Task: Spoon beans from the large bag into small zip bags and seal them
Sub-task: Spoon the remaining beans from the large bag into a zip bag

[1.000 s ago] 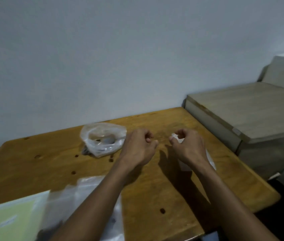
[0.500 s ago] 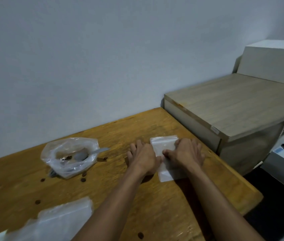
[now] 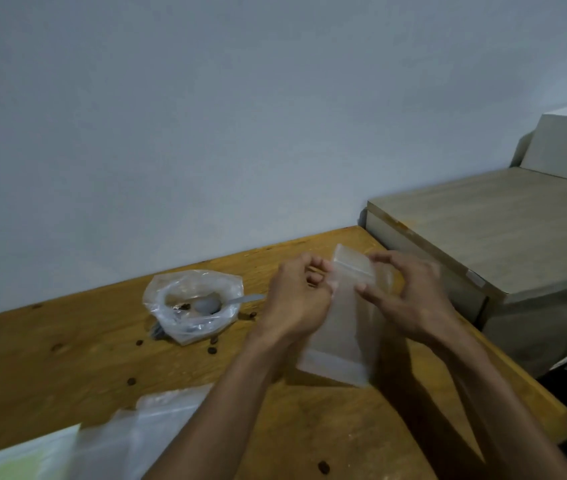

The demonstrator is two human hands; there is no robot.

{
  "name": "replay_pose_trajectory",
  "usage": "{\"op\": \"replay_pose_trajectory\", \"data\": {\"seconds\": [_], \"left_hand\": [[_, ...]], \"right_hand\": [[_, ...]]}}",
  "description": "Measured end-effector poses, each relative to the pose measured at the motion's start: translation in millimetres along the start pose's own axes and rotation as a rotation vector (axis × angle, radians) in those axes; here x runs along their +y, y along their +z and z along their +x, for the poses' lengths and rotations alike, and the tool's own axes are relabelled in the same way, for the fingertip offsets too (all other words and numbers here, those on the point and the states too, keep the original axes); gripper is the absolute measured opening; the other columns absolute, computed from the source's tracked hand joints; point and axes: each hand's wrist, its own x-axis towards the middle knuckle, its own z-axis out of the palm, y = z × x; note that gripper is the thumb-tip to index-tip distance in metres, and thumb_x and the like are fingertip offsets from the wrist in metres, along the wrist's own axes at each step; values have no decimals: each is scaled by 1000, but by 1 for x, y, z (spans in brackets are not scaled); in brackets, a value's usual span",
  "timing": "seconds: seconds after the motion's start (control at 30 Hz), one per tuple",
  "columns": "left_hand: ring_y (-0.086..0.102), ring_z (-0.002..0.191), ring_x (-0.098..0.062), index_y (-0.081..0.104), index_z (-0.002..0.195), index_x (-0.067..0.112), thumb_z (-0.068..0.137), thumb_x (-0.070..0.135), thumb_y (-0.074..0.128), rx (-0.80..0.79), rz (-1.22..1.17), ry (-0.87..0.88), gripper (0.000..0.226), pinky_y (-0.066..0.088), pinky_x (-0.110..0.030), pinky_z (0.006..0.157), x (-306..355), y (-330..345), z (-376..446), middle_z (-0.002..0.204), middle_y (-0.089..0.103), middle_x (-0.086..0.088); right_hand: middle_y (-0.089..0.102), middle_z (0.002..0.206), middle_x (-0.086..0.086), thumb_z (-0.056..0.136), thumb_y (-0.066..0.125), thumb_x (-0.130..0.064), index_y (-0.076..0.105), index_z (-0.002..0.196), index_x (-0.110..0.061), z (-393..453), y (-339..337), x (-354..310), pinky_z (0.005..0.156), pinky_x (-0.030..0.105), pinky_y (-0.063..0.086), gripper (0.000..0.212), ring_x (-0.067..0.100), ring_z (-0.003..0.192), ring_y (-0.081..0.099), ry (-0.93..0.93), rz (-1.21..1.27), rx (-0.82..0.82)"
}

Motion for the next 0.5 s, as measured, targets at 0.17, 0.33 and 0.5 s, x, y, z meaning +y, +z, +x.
{"op": "replay_pose_trajectory", "data": {"seconds": [0.17, 0.33, 0.5], "left_hand": [[62, 65, -22, 71, 84, 24, 79, 6, 60, 101, 162, 80, 21, 53, -38, 63, 19, -101, -27, 70, 65, 3], [58, 82, -12, 66, 88, 26, 80, 30, 78, 552, 581, 281, 15, 42, -24, 68, 18, -169, -60, 86, 64, 9], [59, 57, -2, 70, 73, 17, 73, 46, 83, 517, 159, 94, 32, 49, -18, 55, 15, -201, -73, 66, 68, 5]], "right_hand": [[73, 84, 8, 90, 72, -21, 69, 91, -16, -17, 11, -69, 73, 48, 57, 6, 21, 81, 68, -202, 309, -243], [71, 80, 7, 91, 71, -13, 66, 93, -12, -34, 74, -137, 52, 34, 56, 5, 24, 73, 71, -218, 611, -321], [77, 90, 2, 92, 71, -21, 66, 97, -19, -43, 128, -188, 72, 46, 63, 7, 15, 90, 74, -323, 740, -364]]}}
